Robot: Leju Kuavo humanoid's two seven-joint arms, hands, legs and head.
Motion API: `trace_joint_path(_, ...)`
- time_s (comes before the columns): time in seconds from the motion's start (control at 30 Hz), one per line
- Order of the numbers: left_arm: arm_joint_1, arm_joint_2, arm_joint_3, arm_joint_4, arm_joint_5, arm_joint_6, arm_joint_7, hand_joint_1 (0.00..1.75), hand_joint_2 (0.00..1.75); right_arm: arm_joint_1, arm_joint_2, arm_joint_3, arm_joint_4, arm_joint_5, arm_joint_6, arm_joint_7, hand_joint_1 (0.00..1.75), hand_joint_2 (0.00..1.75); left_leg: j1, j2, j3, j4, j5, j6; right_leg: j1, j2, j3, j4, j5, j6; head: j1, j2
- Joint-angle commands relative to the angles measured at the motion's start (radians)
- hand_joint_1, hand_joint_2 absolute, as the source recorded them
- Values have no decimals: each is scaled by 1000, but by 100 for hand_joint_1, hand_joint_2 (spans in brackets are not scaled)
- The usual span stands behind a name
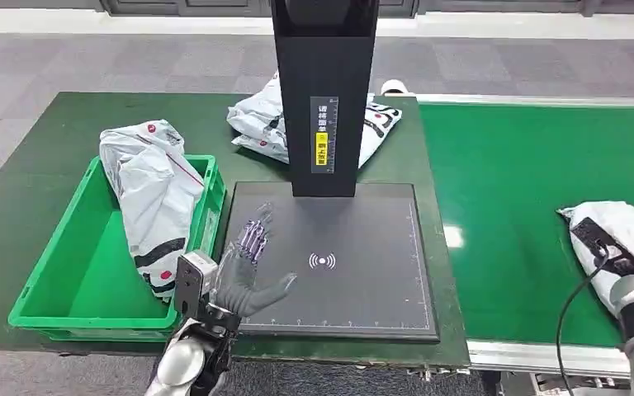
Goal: Moved the parcel from conveyor to table for the left to box.
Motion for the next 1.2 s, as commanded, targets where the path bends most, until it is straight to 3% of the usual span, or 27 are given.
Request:
trace_joint_path(0.03,-17,18,-18,64,19,11,-1,0,175,-122,-32,-8,160,17,-81,62,0,175,0,2,2,-1,0,-1,0,1,1,-1,0,-1,0,0)
trace_joint_path(0.3,6,26,-35,82,24,9,-7,0,175,-69,-28,-21,173,23,-103,73,0,175,1,1,4,-2,0,-1,2,-1,4,-3,0,-1,0,0)
trace_joint_path(0.73,-3,33,-42,91,39,16,-16,0,175,-90,-6,-29,183,30,-14,90,0,175,0,2,2,-1,0,-1,1,1,2,-1,0,-1,0,0)
trace_joint_path(1.0,11,35,-41,112,45,12,-18,0,175,-74,-4,-87,191,-17,132,30,0,175,1,4,5,-3,0,-1,2,1,4,-4,1,-2,0,0)
trace_joint_path(1.2,-16,27,-24,147,52,8,-21,0,175,-100,-2,-57,197,-5,328,-28,0,175,1,4,4,-3,0,-1,2,1,3,-3,1,-2,0,0)
